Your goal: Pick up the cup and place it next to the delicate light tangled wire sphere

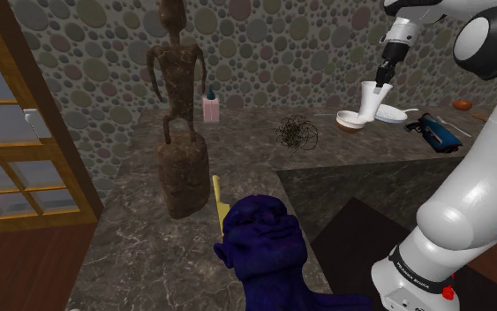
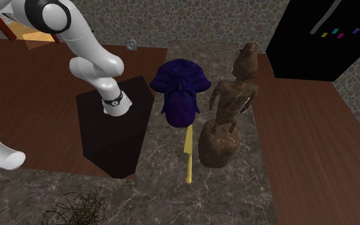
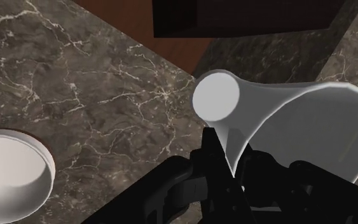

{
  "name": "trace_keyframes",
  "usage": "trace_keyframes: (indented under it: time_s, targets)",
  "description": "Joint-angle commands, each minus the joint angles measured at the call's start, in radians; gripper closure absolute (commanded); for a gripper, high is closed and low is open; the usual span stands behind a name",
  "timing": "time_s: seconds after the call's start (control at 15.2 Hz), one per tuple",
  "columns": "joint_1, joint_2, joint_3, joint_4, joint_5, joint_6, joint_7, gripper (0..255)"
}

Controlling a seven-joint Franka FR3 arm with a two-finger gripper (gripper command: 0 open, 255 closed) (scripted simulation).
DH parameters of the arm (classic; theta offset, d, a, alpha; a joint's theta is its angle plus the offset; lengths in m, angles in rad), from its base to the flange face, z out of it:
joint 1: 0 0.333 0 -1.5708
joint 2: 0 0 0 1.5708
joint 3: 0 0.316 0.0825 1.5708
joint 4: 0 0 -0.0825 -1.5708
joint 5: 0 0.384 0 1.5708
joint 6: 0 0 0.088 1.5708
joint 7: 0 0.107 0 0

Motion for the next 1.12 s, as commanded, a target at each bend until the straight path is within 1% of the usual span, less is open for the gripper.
trace_keyframes:
  time_s: [0.0, 1.06]
  targets:
    - [0.0, 0.004, 0.0, -0.017, 0.001, 0.021, -0.006, 255]
    - [0.01, 0.008, 0.006, -0.229, 0.005, 0.234, -0.03, 255]
